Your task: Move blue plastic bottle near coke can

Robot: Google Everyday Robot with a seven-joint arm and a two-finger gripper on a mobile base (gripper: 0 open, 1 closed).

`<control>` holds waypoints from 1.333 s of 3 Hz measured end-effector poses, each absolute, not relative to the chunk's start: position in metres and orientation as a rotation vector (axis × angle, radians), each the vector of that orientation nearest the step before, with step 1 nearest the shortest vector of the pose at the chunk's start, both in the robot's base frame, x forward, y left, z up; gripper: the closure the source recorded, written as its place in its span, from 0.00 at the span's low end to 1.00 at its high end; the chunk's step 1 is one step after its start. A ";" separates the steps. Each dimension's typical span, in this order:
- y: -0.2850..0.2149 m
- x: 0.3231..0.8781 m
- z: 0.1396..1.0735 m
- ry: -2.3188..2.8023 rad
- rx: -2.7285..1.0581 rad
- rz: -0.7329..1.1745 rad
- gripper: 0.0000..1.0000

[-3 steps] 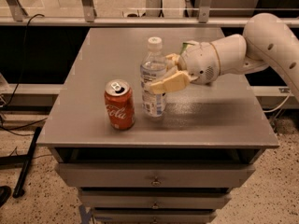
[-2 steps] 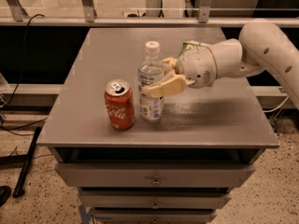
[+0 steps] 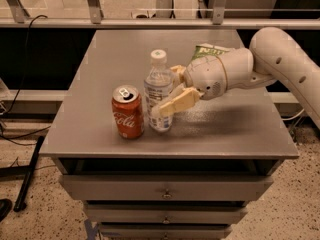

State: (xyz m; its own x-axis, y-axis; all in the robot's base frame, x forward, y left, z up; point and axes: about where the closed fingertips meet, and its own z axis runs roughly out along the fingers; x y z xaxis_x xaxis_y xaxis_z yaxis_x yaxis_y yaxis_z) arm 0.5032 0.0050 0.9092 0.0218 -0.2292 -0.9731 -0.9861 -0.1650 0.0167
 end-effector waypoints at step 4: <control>-0.097 0.555 1.005 1.355 -1.512 0.833 0.00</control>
Offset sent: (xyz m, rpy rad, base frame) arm 0.0149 -0.0379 0.0323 -0.0653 -0.0900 -0.0635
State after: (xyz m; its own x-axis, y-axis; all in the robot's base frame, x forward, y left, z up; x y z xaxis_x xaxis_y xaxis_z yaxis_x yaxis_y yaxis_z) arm 0.5553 -0.0968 1.0049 0.1684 -0.3659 -0.9153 -0.9819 0.0195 -0.1885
